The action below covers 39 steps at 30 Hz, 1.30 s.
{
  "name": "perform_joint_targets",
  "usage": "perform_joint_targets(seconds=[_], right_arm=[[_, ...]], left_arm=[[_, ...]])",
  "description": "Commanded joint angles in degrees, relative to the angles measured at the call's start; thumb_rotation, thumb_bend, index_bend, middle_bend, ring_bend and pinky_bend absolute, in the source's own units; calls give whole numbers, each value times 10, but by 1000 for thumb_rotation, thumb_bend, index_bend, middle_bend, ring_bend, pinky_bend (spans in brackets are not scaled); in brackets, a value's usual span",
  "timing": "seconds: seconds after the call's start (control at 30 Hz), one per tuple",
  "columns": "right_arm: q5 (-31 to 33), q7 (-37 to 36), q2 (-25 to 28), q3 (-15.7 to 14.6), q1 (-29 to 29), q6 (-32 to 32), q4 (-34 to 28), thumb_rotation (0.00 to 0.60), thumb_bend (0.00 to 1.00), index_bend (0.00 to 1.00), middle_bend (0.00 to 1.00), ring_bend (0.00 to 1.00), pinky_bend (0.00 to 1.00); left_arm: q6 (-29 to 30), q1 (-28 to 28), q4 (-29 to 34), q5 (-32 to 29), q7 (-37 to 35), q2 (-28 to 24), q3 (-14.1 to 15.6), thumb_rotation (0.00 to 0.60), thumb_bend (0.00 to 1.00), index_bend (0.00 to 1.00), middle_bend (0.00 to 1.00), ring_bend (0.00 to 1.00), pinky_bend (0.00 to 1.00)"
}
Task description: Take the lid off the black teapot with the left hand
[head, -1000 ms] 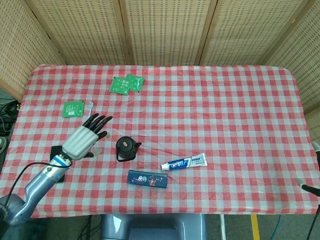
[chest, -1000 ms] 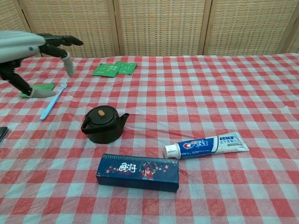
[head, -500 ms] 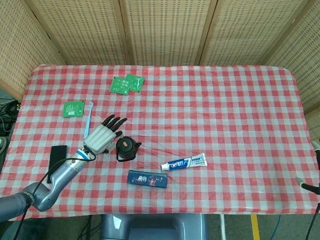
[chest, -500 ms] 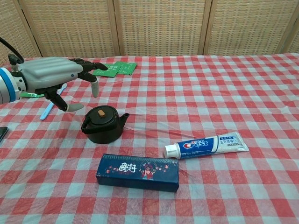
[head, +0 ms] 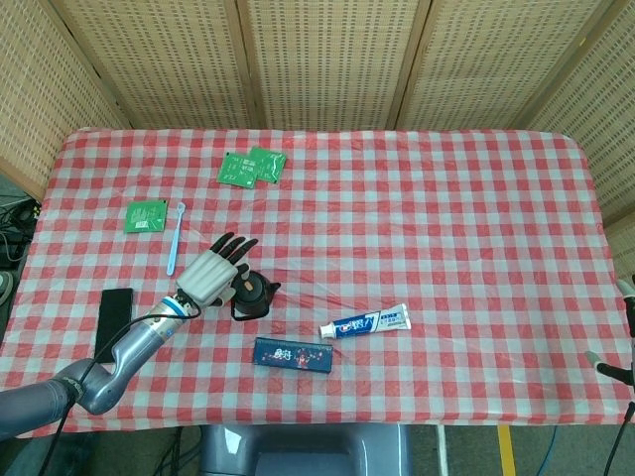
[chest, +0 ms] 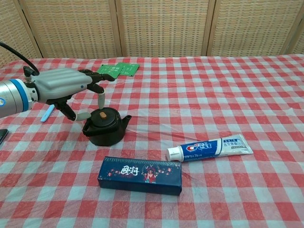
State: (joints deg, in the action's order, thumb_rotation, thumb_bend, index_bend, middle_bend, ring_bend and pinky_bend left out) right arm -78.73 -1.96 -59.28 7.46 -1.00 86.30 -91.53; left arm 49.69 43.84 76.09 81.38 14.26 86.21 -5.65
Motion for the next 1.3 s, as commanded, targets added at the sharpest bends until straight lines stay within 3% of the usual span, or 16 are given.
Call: perform_joint_targets(seconds=[0.03, 0.9, 1.13, 1.3], right_arm=[[1, 0, 0, 1, 0, 0, 0, 600, 0, 54, 0, 0, 0], [9, -7, 0, 3, -1, -7, 6, 600, 0, 54, 0, 0, 0], [8, -9, 0, 3, -1, -7, 7, 600, 0, 54, 0, 0, 0], [6, -10, 1, 3, -1, -6, 6, 600, 0, 53, 0, 0, 0]], left_arm=[[-2, 3, -5, -2, 2, 5, 0, 600, 374, 434, 0, 0, 0], [-13, 20, -23, -31, 31, 39, 2, 600, 384, 494, 0, 0, 0], [-11, 21, -27, -33, 30, 44, 3, 600, 398, 659, 0, 0, 0], [-2, 19, -22, -31, 25, 42, 1, 600, 399, 705, 0, 0, 0]])
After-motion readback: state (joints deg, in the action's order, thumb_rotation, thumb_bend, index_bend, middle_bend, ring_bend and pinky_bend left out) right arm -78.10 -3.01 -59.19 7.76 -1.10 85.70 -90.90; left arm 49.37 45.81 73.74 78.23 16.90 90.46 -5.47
